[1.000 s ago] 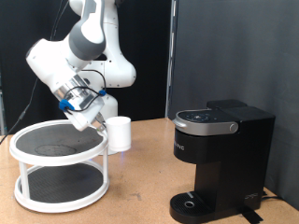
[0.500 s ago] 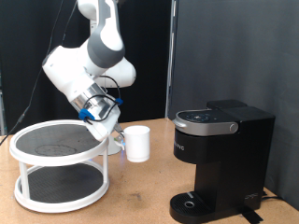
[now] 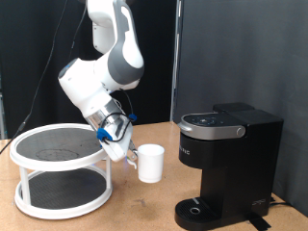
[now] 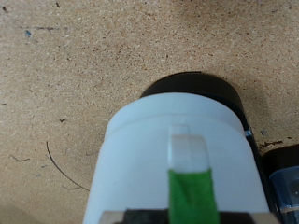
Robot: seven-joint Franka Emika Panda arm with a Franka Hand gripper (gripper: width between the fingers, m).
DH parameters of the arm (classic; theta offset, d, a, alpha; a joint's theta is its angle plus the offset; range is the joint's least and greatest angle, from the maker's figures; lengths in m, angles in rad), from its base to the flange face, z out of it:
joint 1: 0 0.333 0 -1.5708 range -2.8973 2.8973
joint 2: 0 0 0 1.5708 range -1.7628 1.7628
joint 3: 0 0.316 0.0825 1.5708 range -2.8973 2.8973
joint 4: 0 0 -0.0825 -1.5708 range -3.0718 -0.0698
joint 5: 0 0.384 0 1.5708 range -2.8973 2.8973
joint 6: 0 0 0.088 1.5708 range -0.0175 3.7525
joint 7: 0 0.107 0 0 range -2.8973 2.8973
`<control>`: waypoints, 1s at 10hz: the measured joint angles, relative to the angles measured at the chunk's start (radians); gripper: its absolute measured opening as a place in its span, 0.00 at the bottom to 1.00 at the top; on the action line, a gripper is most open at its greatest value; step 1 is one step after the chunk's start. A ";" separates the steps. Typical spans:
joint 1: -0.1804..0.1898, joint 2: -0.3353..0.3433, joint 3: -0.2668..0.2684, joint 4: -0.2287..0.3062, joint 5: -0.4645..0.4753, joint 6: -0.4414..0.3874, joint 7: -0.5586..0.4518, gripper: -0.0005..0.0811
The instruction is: Make a cup of coffee with the keurig machine
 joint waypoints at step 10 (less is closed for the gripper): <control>0.027 0.145 0.127 0.035 0.198 0.096 -0.130 0.01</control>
